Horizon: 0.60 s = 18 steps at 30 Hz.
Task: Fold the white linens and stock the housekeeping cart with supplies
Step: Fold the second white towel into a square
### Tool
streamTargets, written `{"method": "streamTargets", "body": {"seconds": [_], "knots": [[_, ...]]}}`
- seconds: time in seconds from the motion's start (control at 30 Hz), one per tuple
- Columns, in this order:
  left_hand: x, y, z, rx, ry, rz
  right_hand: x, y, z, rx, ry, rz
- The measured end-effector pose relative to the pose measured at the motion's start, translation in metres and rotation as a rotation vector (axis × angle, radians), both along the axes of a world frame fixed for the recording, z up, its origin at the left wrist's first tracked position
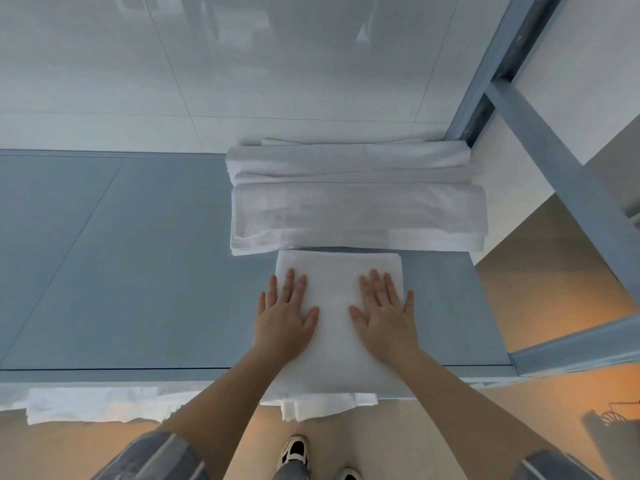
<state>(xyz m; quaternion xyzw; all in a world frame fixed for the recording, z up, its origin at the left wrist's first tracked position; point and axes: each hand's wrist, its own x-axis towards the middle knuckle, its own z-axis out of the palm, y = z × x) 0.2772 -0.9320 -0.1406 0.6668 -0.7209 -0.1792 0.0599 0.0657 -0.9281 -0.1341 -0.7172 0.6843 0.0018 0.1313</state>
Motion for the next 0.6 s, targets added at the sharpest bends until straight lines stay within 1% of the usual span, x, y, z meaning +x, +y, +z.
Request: {"method": "streamTargets", "body": {"seconds": [0.07, 0.1, 0.23, 0.3, 0.37, 0.43, 0.53, 0.6], "knots": [[0.000, 0.010, -0.003, -0.010, 0.016, -0.002, 0.009, 0.013, -0.003, -0.017, -0.002, 0.073], [0.000, 0.013, -0.004, -0.003, 0.036, 0.007, 0.008, 0.015, -0.005, -0.018, -0.009, 0.065], [0.002, 0.015, -0.004, 0.029, 0.112, 0.040, -0.010, 0.017, -0.007, 0.024, -0.075, -0.120], [0.002, 0.016, -0.005, 0.027, 0.170, 0.036, -0.018, 0.019, -0.007, 0.075, -0.181, -0.203], [0.002, 0.018, -0.006, 0.012, 0.208, 0.024, -0.021, 0.022, -0.006, 0.124, -0.340, -0.286], [0.001, 0.022, -0.006, 0.007, 0.220, 0.026, -0.023, 0.026, -0.004, 0.134, -0.454, -0.319], [0.000, 0.029, -0.005, 0.003, 0.192, 0.038, -0.024, 0.034, -0.002, 0.122, -0.535, -0.330], [-0.001, 0.035, -0.003, 0.004, 0.161, 0.051, -0.024, 0.042, -0.002, 0.102, -0.526, -0.336]]}}
